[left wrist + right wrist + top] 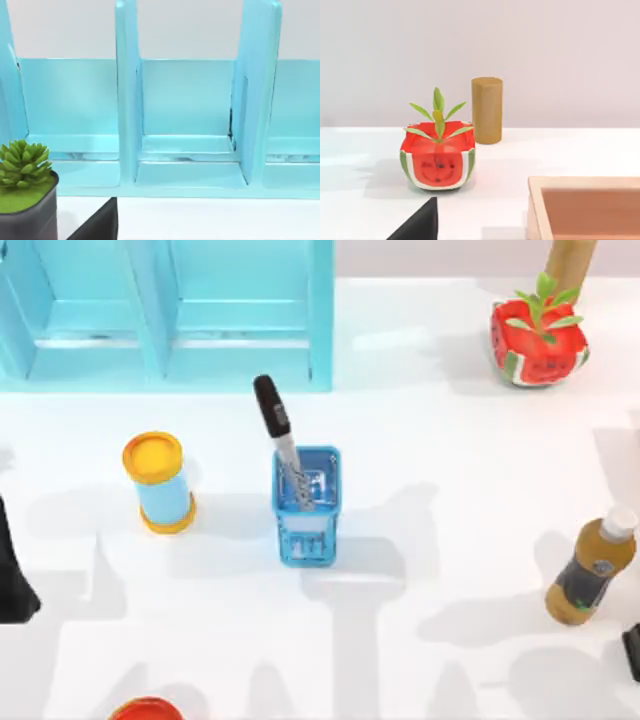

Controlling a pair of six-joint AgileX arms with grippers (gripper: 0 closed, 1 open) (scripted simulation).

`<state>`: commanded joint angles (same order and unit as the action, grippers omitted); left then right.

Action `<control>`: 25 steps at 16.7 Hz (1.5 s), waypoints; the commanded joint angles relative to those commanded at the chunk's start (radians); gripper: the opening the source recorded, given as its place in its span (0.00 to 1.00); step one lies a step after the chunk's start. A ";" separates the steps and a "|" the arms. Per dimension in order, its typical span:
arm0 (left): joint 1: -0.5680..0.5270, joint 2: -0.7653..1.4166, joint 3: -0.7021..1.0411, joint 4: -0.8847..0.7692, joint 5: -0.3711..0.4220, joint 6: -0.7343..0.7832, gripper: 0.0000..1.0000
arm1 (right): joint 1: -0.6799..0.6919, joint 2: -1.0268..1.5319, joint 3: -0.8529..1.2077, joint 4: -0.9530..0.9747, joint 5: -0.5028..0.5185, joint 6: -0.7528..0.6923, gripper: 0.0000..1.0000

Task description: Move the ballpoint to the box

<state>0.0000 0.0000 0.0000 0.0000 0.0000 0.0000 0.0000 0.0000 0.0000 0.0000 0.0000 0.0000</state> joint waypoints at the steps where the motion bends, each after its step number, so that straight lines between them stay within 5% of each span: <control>1: 0.000 0.000 0.000 0.000 0.000 0.000 1.00 | 0.000 0.000 0.000 0.000 0.000 0.000 1.00; 8: 0.000 0.000 0.000 0.000 0.000 0.000 1.00 | 0.102 0.225 0.129 0.030 -0.051 0.001 1.00; 25: 0.000 0.000 0.000 0.000 0.000 0.000 1.00 | 0.589 1.621 0.826 0.235 -0.290 0.053 1.00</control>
<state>0.0000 0.0000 0.0000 0.0000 0.0000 0.0000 0.5894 1.6207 0.8262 0.2355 -0.2899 0.0526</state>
